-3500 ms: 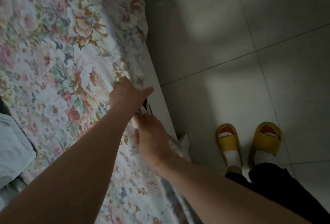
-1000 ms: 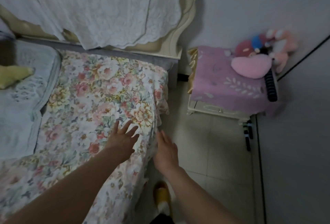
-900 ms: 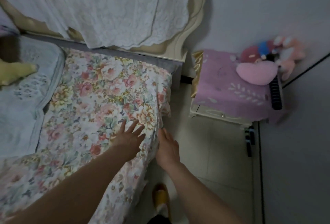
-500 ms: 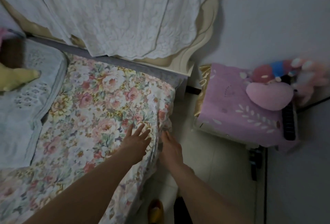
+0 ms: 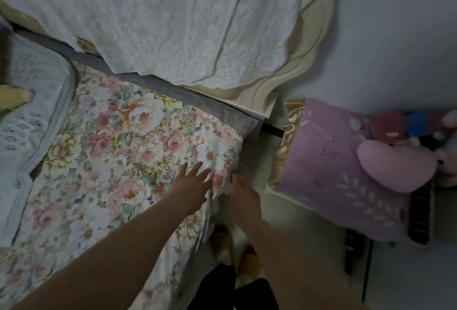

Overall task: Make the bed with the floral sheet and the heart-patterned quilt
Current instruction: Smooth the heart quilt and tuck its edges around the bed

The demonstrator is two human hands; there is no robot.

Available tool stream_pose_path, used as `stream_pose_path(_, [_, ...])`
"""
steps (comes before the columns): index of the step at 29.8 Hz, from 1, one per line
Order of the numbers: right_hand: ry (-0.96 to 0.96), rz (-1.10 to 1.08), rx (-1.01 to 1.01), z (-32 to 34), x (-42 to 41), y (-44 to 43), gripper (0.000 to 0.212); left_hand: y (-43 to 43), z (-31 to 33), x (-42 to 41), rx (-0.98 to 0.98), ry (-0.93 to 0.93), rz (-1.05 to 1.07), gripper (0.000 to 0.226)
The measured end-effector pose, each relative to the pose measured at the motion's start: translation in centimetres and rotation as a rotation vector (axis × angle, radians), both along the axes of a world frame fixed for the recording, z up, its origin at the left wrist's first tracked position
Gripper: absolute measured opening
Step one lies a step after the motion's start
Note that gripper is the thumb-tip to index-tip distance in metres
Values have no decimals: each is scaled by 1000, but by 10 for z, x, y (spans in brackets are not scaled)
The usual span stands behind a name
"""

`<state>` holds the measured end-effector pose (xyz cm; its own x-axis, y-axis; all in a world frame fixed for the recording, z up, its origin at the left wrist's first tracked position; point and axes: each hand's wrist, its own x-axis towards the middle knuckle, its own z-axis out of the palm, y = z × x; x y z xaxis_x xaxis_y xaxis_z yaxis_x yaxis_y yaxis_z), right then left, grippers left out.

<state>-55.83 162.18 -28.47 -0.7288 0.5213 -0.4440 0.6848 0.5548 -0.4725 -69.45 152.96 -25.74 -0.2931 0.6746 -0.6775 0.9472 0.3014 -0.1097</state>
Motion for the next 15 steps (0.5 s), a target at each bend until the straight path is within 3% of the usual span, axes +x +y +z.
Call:
stream_pose_path(4, [25,-66,2,-18,-17,35,44,27,-20,-34,38,5,6,59])
stream_pose_path(8, [-107,-60,-80,-46,-42,74,47,63,-57,-69,43,4,-18,58])
stream_pose_path(15, [-174,-26,-139,-101,-93,146,37,146,-106,-113,68,17,-35,52])
